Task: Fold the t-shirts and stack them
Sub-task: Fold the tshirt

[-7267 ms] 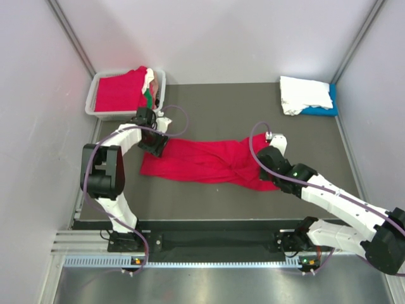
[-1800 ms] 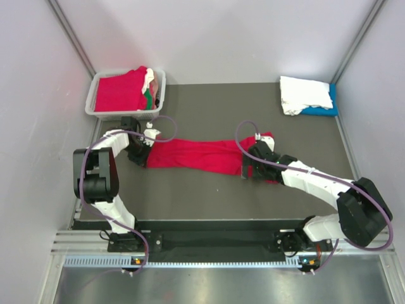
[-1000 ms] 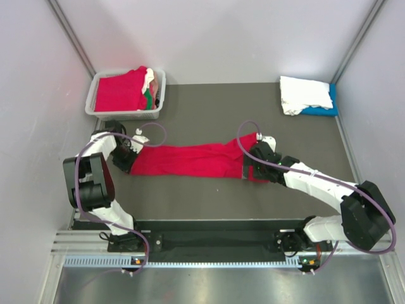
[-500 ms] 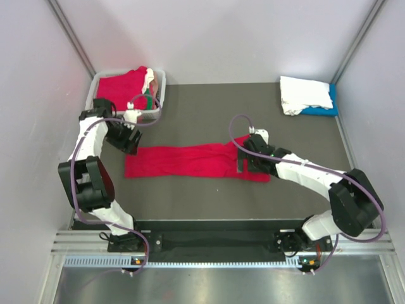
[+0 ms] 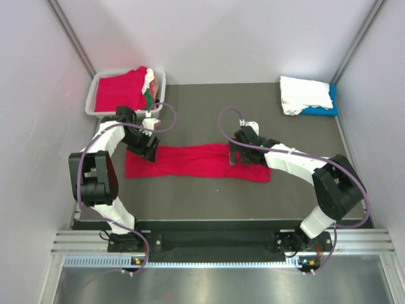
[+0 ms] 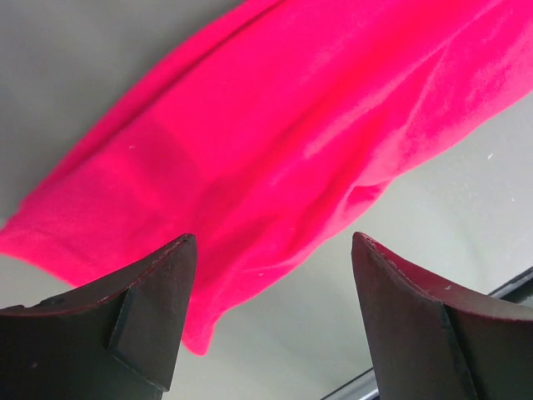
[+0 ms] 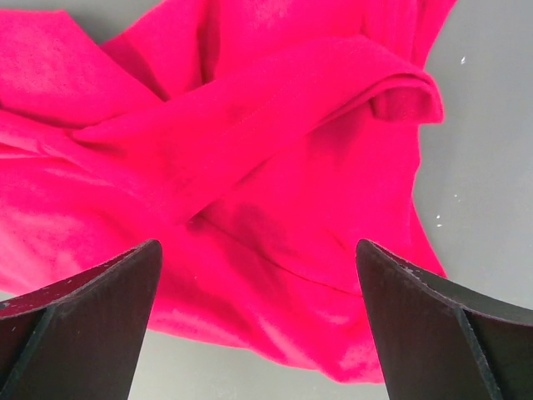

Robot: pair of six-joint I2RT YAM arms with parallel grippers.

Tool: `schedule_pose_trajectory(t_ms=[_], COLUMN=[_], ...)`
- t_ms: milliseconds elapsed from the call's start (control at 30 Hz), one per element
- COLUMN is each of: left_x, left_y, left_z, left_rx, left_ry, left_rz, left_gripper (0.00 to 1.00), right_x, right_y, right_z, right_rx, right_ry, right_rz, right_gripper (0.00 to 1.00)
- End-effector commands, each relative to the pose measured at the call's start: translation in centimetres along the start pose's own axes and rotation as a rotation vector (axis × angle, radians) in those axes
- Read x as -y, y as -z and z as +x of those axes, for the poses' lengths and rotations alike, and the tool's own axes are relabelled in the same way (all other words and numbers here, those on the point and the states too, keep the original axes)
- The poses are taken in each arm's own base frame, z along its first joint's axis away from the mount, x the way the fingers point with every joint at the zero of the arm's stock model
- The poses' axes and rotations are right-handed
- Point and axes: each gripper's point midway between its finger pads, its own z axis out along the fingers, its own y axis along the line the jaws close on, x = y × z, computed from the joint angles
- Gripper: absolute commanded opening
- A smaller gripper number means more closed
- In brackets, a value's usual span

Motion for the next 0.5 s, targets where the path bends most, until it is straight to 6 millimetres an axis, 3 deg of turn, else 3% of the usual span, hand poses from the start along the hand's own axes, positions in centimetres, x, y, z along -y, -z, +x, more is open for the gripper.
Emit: schedule_pose_trajectory(t_ms=[0,467], left_x=[-0.6,-0.9], left_y=[-0.2,0.2], left_z=[-0.9,-0.4], left_rx=[0.040,0.031], left_ry=[-0.006,-0.024], left_rz=[-0.022,-0.059], left_gripper=[0.80,0.80], right_x=[-0.9,-0.2], right_y=[-0.2,-2.9], right_z=[-1.9,-0.4], right_rx=[0.044,0.001], right_ry=[-0.012,0.009], right_rz=[-0.022,0.013], right_gripper=[1.00,1.00])
